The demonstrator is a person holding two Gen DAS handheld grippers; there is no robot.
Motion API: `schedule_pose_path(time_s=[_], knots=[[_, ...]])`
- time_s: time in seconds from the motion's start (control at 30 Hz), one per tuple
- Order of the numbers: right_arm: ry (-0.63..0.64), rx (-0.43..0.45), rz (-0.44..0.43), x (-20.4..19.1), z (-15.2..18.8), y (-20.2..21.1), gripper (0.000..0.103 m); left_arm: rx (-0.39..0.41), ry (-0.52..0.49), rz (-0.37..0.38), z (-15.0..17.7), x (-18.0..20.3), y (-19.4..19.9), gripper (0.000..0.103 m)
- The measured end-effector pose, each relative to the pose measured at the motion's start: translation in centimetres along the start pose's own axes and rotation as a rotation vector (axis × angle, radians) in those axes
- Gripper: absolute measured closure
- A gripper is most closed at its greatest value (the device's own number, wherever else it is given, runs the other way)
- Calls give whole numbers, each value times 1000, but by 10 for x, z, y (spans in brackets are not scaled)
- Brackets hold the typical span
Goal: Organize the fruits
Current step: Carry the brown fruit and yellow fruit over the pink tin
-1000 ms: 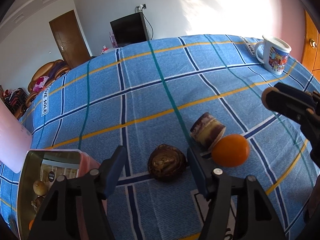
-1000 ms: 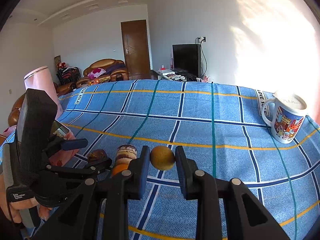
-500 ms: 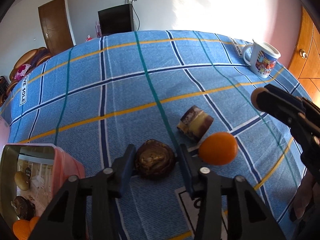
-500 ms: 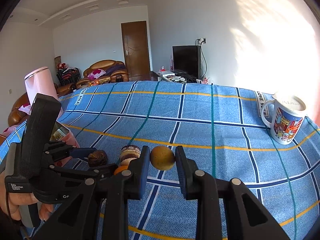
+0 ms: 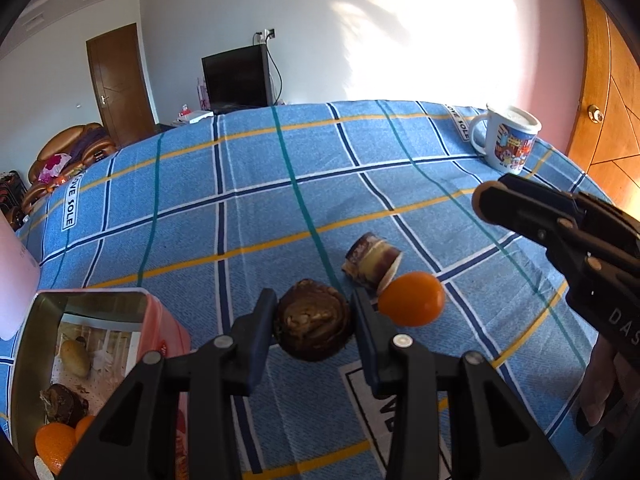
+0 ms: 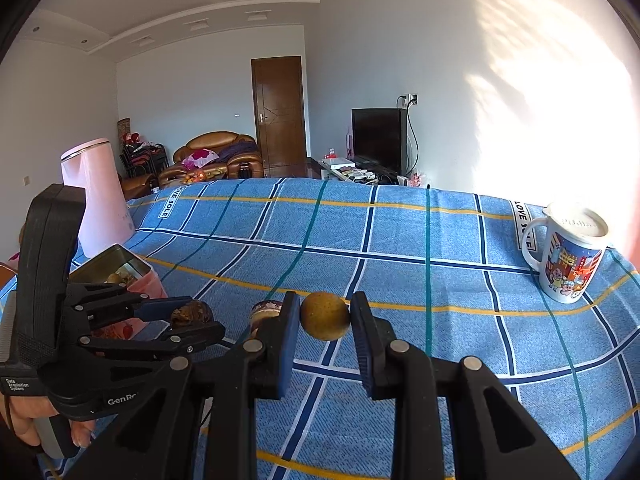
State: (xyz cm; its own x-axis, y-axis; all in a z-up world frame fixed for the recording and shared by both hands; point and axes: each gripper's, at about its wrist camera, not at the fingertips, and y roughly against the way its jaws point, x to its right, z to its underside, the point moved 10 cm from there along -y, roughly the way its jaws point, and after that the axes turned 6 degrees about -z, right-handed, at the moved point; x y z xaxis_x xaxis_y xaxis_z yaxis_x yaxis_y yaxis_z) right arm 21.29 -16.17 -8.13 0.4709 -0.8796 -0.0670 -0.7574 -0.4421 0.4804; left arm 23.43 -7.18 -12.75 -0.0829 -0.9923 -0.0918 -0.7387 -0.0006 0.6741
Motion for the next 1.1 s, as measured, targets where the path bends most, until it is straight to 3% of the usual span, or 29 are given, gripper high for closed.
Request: schedule_pose_path(time_s=[1.1], knots=[[76,108,-16,-21,-7,26,75,216,73,-57,-11,-18,48,63]])
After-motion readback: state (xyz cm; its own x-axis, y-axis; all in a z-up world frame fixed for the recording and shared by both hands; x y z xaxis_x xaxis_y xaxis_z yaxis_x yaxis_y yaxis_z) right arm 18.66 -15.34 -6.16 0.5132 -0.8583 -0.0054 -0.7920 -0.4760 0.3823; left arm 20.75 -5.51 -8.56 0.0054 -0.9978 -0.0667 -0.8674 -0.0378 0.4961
